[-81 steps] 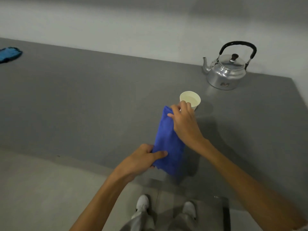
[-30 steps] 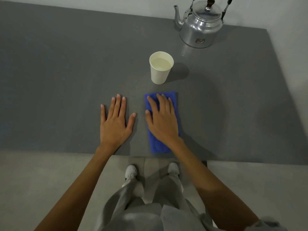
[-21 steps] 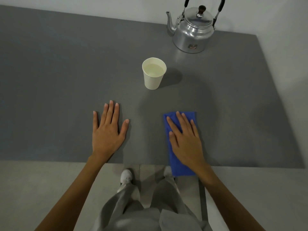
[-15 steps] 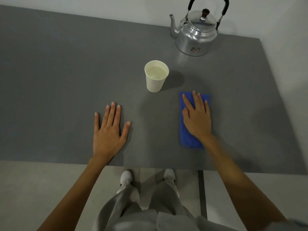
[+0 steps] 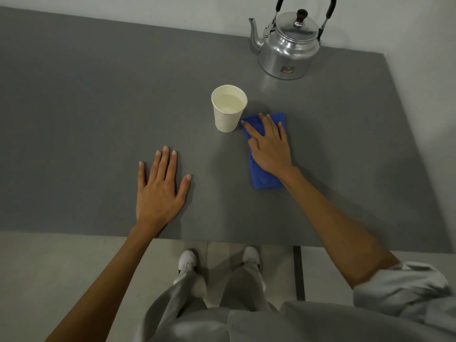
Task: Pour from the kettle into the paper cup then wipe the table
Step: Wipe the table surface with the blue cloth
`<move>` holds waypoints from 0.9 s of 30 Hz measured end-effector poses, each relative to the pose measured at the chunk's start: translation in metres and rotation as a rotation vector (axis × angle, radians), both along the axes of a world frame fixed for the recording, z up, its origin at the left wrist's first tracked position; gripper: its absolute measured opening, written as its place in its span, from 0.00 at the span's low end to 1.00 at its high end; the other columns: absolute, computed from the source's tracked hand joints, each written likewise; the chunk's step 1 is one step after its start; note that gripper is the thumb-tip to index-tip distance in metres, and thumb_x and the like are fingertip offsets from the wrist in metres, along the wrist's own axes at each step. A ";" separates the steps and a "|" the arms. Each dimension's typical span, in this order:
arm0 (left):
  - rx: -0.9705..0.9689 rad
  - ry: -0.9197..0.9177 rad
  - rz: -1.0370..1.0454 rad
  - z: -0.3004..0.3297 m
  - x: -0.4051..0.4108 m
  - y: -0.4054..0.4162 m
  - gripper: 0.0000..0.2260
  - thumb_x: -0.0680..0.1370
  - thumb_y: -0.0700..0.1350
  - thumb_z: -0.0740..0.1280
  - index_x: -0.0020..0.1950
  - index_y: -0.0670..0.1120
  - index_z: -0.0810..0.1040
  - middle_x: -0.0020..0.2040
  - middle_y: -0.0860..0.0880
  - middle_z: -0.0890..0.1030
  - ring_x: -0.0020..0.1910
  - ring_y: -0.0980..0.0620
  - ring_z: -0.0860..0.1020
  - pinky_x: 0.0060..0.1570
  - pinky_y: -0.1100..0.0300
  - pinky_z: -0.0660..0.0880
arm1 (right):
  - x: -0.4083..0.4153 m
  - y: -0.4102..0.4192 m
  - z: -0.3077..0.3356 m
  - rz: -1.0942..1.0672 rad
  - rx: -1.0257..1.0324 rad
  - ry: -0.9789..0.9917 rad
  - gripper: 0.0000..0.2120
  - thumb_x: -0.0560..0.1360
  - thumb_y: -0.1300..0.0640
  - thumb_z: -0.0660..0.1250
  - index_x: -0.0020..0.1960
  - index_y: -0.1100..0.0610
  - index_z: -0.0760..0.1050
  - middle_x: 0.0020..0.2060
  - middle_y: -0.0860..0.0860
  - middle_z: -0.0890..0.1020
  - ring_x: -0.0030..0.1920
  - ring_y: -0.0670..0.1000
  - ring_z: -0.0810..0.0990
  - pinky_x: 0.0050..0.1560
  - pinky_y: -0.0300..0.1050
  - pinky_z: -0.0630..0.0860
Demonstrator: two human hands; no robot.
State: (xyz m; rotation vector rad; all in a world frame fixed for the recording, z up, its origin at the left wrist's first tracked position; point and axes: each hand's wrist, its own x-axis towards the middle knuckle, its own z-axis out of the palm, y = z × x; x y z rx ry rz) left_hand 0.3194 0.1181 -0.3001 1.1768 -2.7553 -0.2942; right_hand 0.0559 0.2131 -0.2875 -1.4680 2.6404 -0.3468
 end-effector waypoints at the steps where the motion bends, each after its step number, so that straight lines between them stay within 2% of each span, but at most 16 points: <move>1: -0.001 0.000 0.001 -0.001 0.000 0.001 0.31 0.79 0.62 0.43 0.78 0.47 0.50 0.79 0.47 0.52 0.77 0.52 0.47 0.76 0.46 0.41 | 0.006 0.005 -0.001 0.019 -0.001 0.006 0.23 0.79 0.54 0.50 0.74 0.45 0.57 0.76 0.56 0.56 0.76 0.55 0.50 0.74 0.55 0.42; 4: 0.004 0.002 0.005 -0.002 0.002 0.002 0.31 0.79 0.62 0.44 0.78 0.47 0.50 0.79 0.48 0.53 0.77 0.52 0.48 0.76 0.46 0.42 | 0.029 0.025 -0.002 0.080 0.004 0.000 0.24 0.79 0.54 0.50 0.74 0.44 0.57 0.76 0.56 0.56 0.76 0.55 0.50 0.75 0.55 0.43; 9: 0.006 0.009 -0.002 -0.003 0.007 0.006 0.31 0.79 0.62 0.44 0.77 0.47 0.51 0.78 0.47 0.53 0.77 0.51 0.48 0.76 0.46 0.42 | 0.065 0.090 0.000 0.128 0.050 -0.025 0.25 0.77 0.50 0.45 0.74 0.45 0.55 0.76 0.54 0.56 0.76 0.54 0.49 0.76 0.56 0.46; 14: 0.012 0.005 -0.023 -0.002 -0.001 0.014 0.31 0.79 0.62 0.44 0.78 0.47 0.50 0.78 0.48 0.52 0.77 0.52 0.47 0.76 0.46 0.41 | 0.040 0.151 0.004 -0.127 0.058 0.002 0.25 0.77 0.49 0.43 0.74 0.45 0.55 0.76 0.54 0.57 0.76 0.53 0.50 0.75 0.54 0.45; 18: 0.008 0.004 -0.028 0.001 -0.007 0.012 0.31 0.79 0.62 0.44 0.78 0.47 0.50 0.79 0.48 0.52 0.77 0.52 0.47 0.76 0.46 0.41 | -0.002 0.118 0.005 -0.318 0.011 0.033 0.24 0.79 0.55 0.53 0.74 0.46 0.57 0.76 0.55 0.57 0.76 0.54 0.51 0.75 0.55 0.45; 22: 0.017 0.013 -0.033 0.002 -0.015 0.010 0.31 0.79 0.62 0.43 0.78 0.47 0.50 0.79 0.48 0.52 0.77 0.52 0.46 0.76 0.47 0.40 | -0.035 0.066 0.006 -0.378 0.009 0.025 0.24 0.80 0.53 0.50 0.75 0.46 0.54 0.76 0.56 0.56 0.76 0.55 0.50 0.75 0.56 0.44; 27: 0.022 0.013 -0.031 0.001 -0.015 0.009 0.31 0.79 0.62 0.43 0.78 0.47 0.50 0.79 0.48 0.52 0.77 0.52 0.46 0.76 0.47 0.40 | -0.029 0.017 0.000 -0.287 0.033 0.043 0.24 0.80 0.50 0.48 0.76 0.47 0.51 0.76 0.57 0.54 0.76 0.57 0.48 0.75 0.57 0.44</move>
